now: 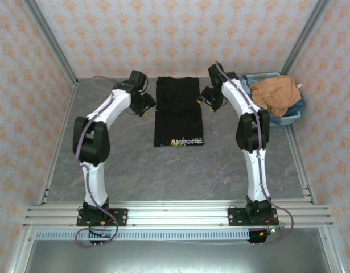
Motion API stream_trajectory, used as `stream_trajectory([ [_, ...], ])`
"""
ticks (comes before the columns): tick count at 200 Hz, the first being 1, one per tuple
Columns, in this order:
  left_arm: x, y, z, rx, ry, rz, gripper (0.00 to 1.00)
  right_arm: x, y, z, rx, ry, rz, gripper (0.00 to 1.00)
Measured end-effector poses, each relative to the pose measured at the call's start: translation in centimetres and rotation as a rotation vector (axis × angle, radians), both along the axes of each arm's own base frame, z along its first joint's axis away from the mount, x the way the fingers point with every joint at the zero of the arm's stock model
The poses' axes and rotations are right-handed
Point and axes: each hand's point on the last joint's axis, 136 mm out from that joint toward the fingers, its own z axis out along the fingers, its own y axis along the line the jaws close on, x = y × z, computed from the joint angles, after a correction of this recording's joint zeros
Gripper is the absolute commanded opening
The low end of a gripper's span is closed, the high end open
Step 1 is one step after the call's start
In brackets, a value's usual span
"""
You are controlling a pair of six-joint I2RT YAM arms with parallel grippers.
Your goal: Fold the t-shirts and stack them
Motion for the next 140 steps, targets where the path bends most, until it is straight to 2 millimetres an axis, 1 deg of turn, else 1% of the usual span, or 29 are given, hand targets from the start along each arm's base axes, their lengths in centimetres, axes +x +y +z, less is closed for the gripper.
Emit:
stream_trajectory([
  [13, -3.1, 0.1, 0.0, -0.017, 0.02, 0.011, 0.48, -2.9, -0.2, -0.4, -0.008, 0.038, 0.009, 0.62],
  [20, -4.5, 0.0, -0.4, -0.027, 0.037, 0.011, 0.54, -4.8, -0.2, -0.6, -0.009, 0.059, 0.015, 0.63],
  [32, -6.7, -0.5, -1.7, -0.039, 0.075, 0.007, 0.57, -7.9, 0.0, -1.0, 0.003, 0.09, 0.021, 0.65],
  [39, -7.9, -1.0, -2.9, -0.051, 0.11, 0.005, 0.57, -9.6, 0.2, -1.2, 0.013, 0.106, 0.026, 0.66],
  [50, -9.4, -1.8, -4.8, -0.069, 0.157, -0.003, 0.57, -11.8, 0.7, -1.5, 0.031, 0.122, 0.037, 0.66],
  [60, -10.6, -2.5, -6.3, -0.075, 0.202, -0.012, 0.57, -13.4, 1.3, -2.0, 0.05, 0.133, 0.046, 0.66],
  [74, -11.6, -3.5, -7.6, -0.079, 0.246, -0.028, 0.57, -15.3, 1.9, -3.1, 0.074, 0.156, 0.056, 0.67],
  [85, -11.9, -4.2, -8.1, -0.082, 0.252, -0.042, 0.57, -16.3, 2.2, -4.3, 0.092, 0.178, 0.048, 0.67],
  [98, -11.8, -4.8, -8.2, -0.088, 0.247, -0.051, 0.56, -17.3, 2.2, -5.7, 0.109, 0.208, 0.031, 0.66],
  [107, -11.5, -5.0, -8.2, -0.092, 0.235, -0.051, 0.56, -17.7, 2.1, -6.3, 0.117, 0.223, 0.019, 0.66],
  [119, -11.2, -5.1, -8.3, -0.097, 0.225, -0.048, 0.54, -17.6, 2.4, -6.4, 0.132, 0.219, 0.01, 0.65],
  [129, -11.0, -5.1, -8.6, -0.098, 0.224, -0.046, 0.52, -17.1, 2.7, -6.3, 0.147, 0.201, 0.002, 0.64],
  [140, -10.9, -5.1, -9.2, -0.096, 0.233, -0.041, 0.48, -16.4, 3.0, -6.1, 0.162, 0.182, 0.001, 0.6],
])
